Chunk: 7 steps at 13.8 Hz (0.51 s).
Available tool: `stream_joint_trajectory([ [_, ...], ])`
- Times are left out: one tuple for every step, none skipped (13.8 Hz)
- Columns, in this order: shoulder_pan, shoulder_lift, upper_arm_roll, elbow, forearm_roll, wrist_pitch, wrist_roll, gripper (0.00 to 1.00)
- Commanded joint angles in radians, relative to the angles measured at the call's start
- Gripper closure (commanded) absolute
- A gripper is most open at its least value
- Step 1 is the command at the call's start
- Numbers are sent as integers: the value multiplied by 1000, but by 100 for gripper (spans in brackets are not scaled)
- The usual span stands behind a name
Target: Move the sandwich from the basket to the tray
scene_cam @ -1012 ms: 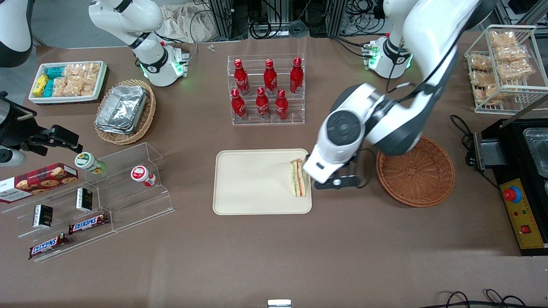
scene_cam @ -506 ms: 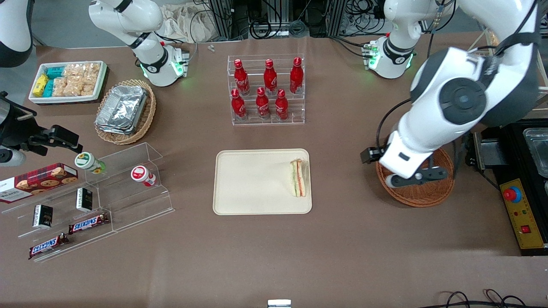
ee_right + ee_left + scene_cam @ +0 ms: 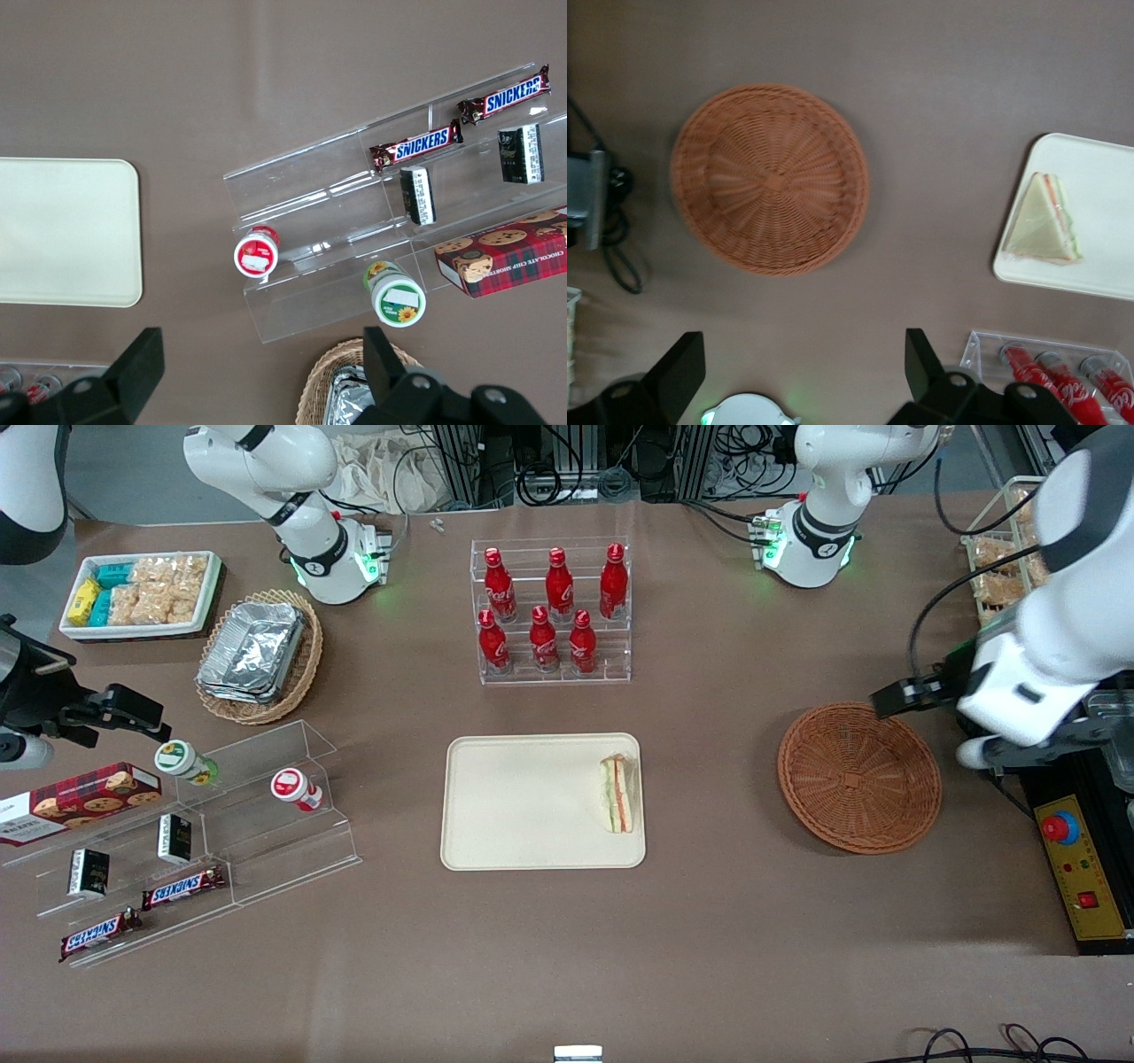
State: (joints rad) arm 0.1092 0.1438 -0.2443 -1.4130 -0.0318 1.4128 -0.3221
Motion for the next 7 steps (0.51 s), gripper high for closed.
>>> stream_joint_trajectory([
  [-83, -120, 144, -110, -26, -9, 89, 0],
  [-120, -163, 199, -154, -25, -8, 121, 0],
  [-152, -200, 251, -193, -23, 3, 150, 0],
  [-157, -207, 261, -199, -22, 3, 156, 0],
  [-157, -195, 263, -183, -23, 3, 156, 0],
  [-157, -178, 261, -166, -22, 0, 155, 0],
  [-157, -170, 258, -158, -19, -8, 153, 0],
])
